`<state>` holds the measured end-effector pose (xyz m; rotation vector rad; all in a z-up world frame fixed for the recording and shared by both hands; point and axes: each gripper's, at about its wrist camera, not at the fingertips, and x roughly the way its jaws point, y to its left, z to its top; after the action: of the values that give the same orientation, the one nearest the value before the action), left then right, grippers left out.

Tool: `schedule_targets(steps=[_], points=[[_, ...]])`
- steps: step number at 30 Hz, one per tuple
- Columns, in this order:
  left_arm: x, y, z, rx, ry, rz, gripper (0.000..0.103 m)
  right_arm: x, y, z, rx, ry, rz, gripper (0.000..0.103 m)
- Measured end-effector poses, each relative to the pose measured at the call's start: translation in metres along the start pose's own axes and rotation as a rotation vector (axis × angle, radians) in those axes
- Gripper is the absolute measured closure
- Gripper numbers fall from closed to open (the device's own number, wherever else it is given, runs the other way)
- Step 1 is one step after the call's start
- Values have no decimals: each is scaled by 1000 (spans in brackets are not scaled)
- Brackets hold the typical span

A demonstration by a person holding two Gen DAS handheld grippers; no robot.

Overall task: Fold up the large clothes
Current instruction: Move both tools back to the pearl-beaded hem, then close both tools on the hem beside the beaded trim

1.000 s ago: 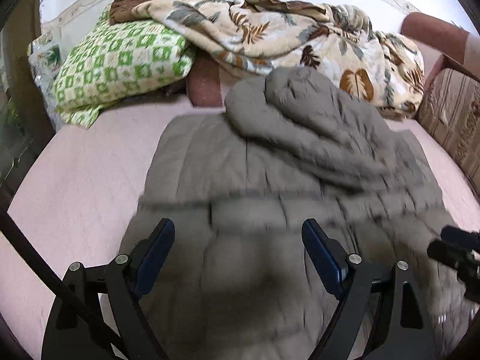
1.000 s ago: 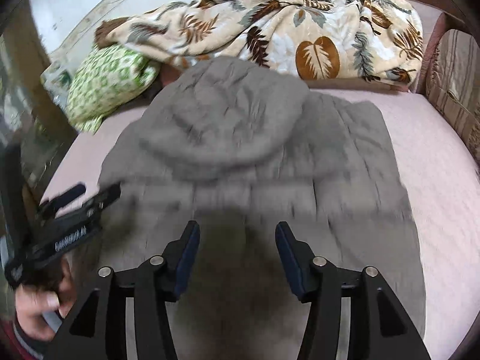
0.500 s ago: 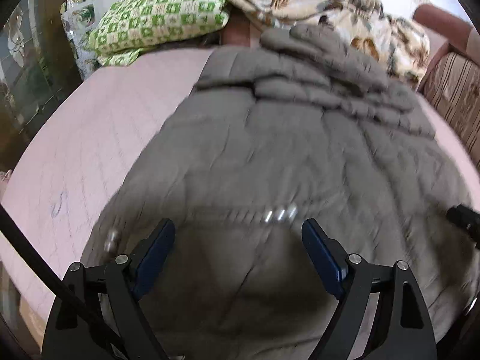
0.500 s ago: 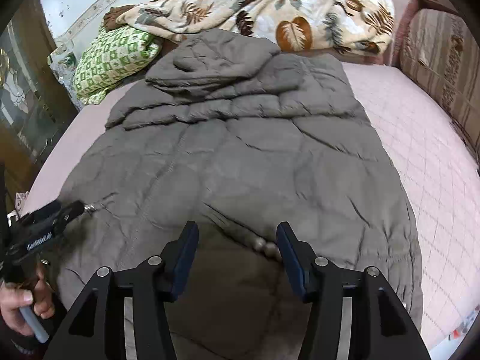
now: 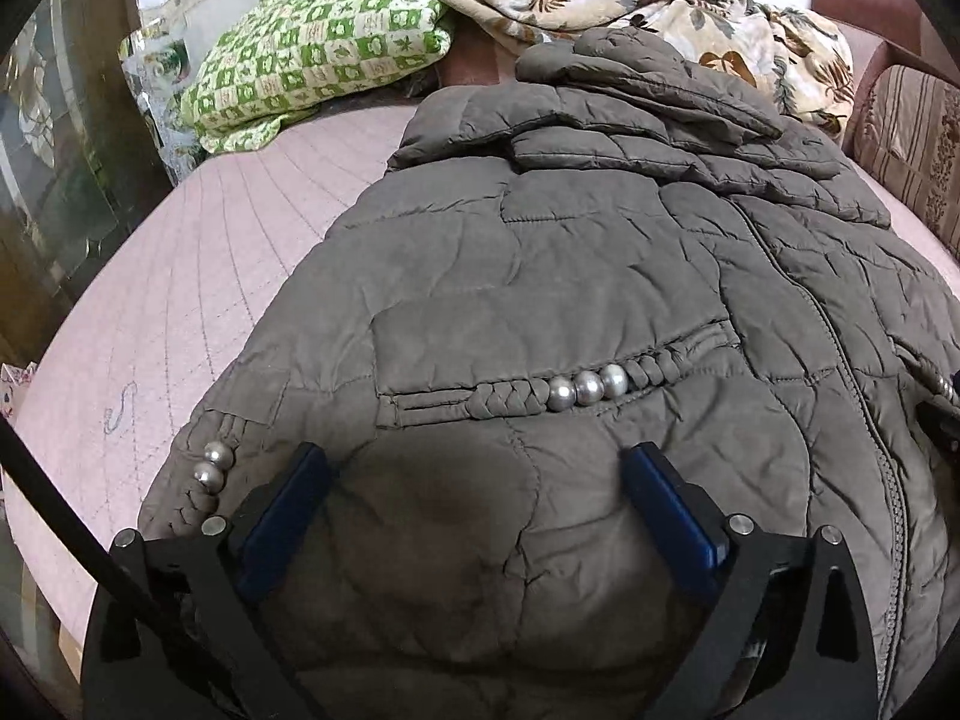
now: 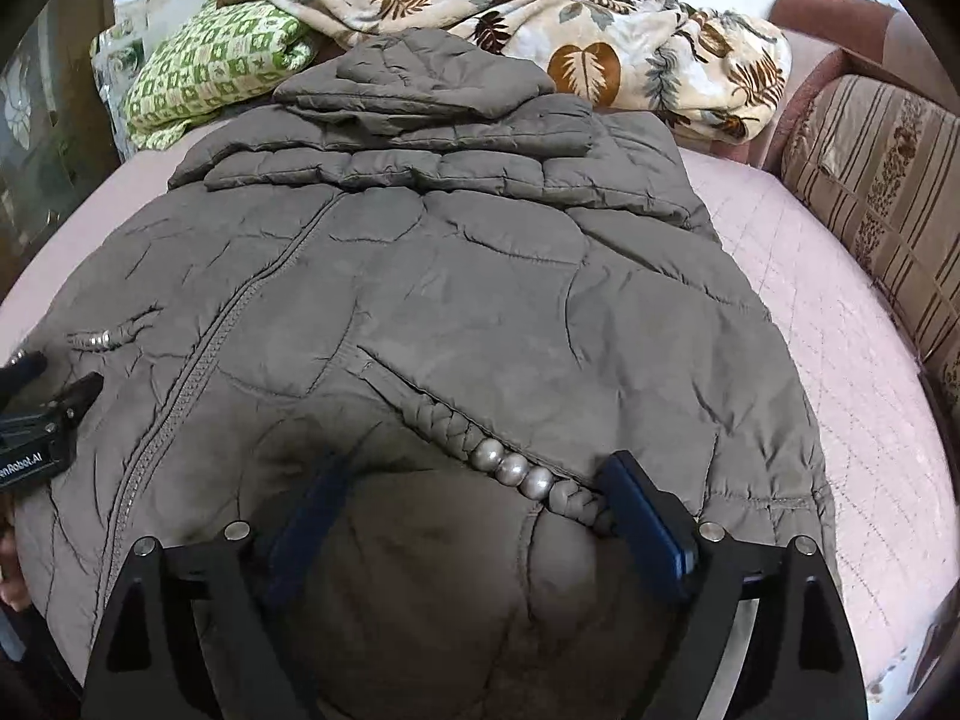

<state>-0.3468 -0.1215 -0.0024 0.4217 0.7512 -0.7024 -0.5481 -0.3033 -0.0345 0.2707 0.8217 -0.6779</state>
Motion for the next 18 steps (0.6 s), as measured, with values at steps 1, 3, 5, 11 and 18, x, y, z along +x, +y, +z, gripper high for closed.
schedule_targets(steps=[1,3,5,11,18], points=[[0,-1,-1,4,-6,4,3,0,0,-1,-2,-5,1,12],[-1,-1,-1,4,-13,3,3,-2,2,-4,-21,-19,-7,12],[-1,-1,-2,5,-17,4,3,-3,3,-6,-29,-30,-10,12],[-2,-1,-4,9,-24,12,3,-2,-2,-8,-12,-26,-5,7],[-2,0,-5,14,-32,10,3,0,-1,-8,-13,-23,-16,4]])
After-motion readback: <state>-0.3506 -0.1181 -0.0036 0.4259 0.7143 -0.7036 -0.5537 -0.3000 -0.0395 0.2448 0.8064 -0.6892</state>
